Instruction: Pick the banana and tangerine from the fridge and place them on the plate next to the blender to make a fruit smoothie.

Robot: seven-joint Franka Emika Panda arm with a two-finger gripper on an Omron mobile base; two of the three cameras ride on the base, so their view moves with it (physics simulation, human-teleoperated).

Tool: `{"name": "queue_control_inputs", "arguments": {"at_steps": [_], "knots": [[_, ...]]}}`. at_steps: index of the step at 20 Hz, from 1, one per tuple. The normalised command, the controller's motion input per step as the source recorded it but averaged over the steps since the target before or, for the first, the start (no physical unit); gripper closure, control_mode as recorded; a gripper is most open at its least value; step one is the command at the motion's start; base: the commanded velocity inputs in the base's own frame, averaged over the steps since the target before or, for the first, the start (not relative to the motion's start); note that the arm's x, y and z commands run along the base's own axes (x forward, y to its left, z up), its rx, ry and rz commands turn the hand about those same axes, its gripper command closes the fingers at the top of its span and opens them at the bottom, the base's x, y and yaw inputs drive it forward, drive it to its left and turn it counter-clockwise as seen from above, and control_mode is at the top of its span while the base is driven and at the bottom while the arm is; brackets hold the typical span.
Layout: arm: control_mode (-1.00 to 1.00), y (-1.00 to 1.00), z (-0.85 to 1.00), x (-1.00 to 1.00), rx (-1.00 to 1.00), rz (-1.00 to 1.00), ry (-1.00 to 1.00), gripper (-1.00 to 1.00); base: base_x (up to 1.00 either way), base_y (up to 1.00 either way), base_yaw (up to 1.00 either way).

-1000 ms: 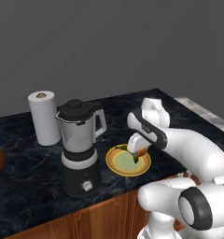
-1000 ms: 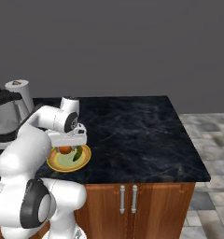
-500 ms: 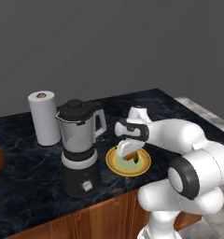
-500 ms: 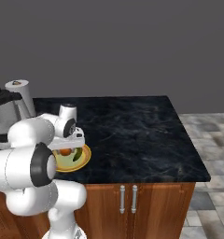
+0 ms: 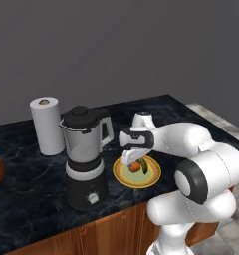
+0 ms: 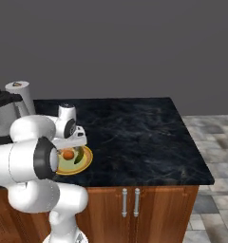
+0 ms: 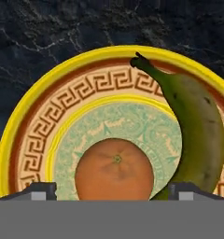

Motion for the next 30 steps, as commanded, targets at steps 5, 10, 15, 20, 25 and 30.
{"name": "queue_control_inputs", "arguments": {"at_steps": [5, 10, 15, 20, 25, 30], "knots": [[-1.00, -0.12, 0.68, -0.49, 0.00, 0.00, -0.28, -1.00, 0.00, 0.00, 0.00], [-1.00, -0.86, 0.55, -0.99, 0.04, 0.00, -0.47, -1.00, 0.00, 0.00, 0.00], [-1.00, -1.00, 0.44, -1.00, 0.03, 0.00, -0.48, -1.00, 0.00, 0.00, 0.00], [-1.00, -1.00, 0.53, -1.00, 0.04, 0.00, -0.42, -1.00, 0.00, 0.00, 0.00], [-1.00, -1.00, 0.95, -0.98, 0.14, 0.00, -0.38, -1.00, 0.00, 0.00, 0.00], [-1.00, -0.94, 0.91, -0.86, 0.18, -0.03, -0.38, -1.00, 0.00, 0.00, 0.00]]}}
